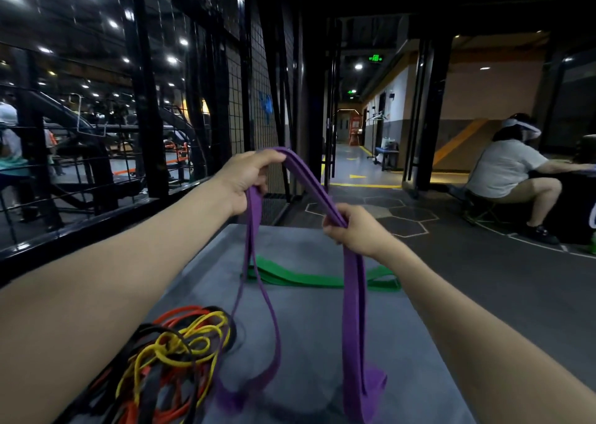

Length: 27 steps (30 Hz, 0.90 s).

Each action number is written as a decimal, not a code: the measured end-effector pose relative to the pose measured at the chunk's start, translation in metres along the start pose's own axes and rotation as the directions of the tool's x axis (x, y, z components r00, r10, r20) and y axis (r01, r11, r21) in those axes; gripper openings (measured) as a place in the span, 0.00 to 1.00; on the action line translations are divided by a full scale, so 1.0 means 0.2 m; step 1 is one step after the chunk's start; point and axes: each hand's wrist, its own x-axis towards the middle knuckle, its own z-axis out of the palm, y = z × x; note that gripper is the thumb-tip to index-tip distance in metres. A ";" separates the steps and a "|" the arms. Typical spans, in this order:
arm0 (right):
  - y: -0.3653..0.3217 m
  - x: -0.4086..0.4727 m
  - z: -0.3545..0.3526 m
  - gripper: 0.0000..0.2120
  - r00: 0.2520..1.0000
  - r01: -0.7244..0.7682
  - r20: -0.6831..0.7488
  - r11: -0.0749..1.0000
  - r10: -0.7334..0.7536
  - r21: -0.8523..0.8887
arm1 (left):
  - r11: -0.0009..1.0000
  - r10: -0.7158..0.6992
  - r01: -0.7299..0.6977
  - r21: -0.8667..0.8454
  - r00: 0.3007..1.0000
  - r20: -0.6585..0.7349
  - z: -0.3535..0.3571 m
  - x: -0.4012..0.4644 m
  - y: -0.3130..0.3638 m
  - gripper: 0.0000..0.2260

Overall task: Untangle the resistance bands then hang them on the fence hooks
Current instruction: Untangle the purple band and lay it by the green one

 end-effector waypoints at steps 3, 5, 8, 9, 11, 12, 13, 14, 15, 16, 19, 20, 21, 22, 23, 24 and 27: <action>0.17 -0.09 0.09 0.08 0.994 -0.085 0.061 0.996 0.085 -0.018 | 0.981 -0.034 0.014 -0.192 0.994 -0.099 -0.01 0.02 0.01 0.04; 0.28 -0.14 0.11 0.11 0.983 -0.161 0.081 0.986 0.164 -0.043 | 0.951 -0.042 -0.006 -0.308 0.988 -0.147 -0.03 0.04 0.00 0.06; 0.42 -0.20 0.09 0.12 0.959 -0.262 0.073 0.953 0.275 -0.150 | 0.894 -0.041 -0.041 -0.446 0.984 -0.173 -0.03 0.06 0.00 0.05; 0.45 -0.22 0.07 0.12 0.952 -0.289 0.054 0.941 0.303 -0.176 | 0.877 -0.040 -0.054 -0.477 0.982 -0.184 -0.03 0.07 0.00 0.05; 0.50 -0.26 0.03 0.13 0.941 -0.331 0.002 0.921 0.338 -0.204 | 0.869 -0.027 -0.076 -0.488 0.979 -0.200 0.00 0.08 -0.01 0.06; 0.51 -0.27 0.01 0.14 0.938 -0.343 -0.021 0.913 0.347 -0.220 | 0.873 -0.018 -0.082 -0.481 0.980 -0.200 0.03 0.09 -0.02 0.06; 0.51 -0.28 -0.01 0.13 0.935 -0.353 -0.043 0.907 0.353 -0.230 | 0.874 -0.010 -0.086 -0.478 0.981 -0.196 0.05 0.09 -0.03 0.07; 0.51 -0.28 -0.03 0.13 0.933 -0.360 -0.066 0.905 0.354 -0.228 | 0.871 -0.006 -0.089 -0.483 0.982 -0.191 0.08 0.10 -0.05 0.07; 0.51 -0.28 -0.04 0.13 0.929 -0.371 -0.081 0.906 0.362 -0.206 | 0.865 -0.006 -0.088 -0.495 0.983 -0.184 0.10 0.10 -0.07 0.07; 0.52 -0.28 -0.05 0.13 0.925 -0.378 -0.089 0.911 0.368 -0.166 | 0.859 -0.005 -0.087 -0.505 0.984 -0.178 0.11 0.11 -0.08 0.06; 0.53 -0.29 -0.03 0.12 0.917 -0.398 -0.019 0.909 0.399 -0.123 | 0.870 0.005 -0.086 -0.486 0.986 -0.164 0.13 0.11 -0.09 0.05; 0.53 -0.29 -0.02 0.11 0.915 -0.393 0.036 0.906 0.403 -0.158 | 0.881 0.015 -0.088 -0.464 0.987 -0.159 0.13 0.12 -0.09 0.05; 0.51 -0.29 -0.01 0.11 0.911 -0.377 0.093 0.901 0.403 -0.214 | 0.894 0.026 -0.091 -0.439 0.988 -0.152 0.13 0.12 -0.09 0.05; 0.49 -0.28 0.00 0.11 0.905 -0.358 0.140 0.896 0.402 -0.262 | 0.906 0.037 -0.093 -0.413 0.989 -0.141 0.13 0.11 -0.09 0.05; 0.45 -0.27 0.00 0.10 0.893 -0.349 0.189 0.892 0.409 -0.287 | 0.916 0.048 -0.095 -0.391 0.991 -0.127 0.13 0.11 -0.08 0.05; 0.41 -0.25 0.01 0.14 0.877 -0.337 0.246 0.894 0.412 -0.296 | 0.923 0.057 -0.097 -0.373 0.992 -0.115 0.12 0.11 -0.08 0.05; 0.22 -0.17 -0.01 0.40 0.902 -0.273 0.273 0.932 0.335 -0.239 | 0.949 0.090 -0.112 -0.296 0.992 -0.088 0.11 0.10 -0.05 0.06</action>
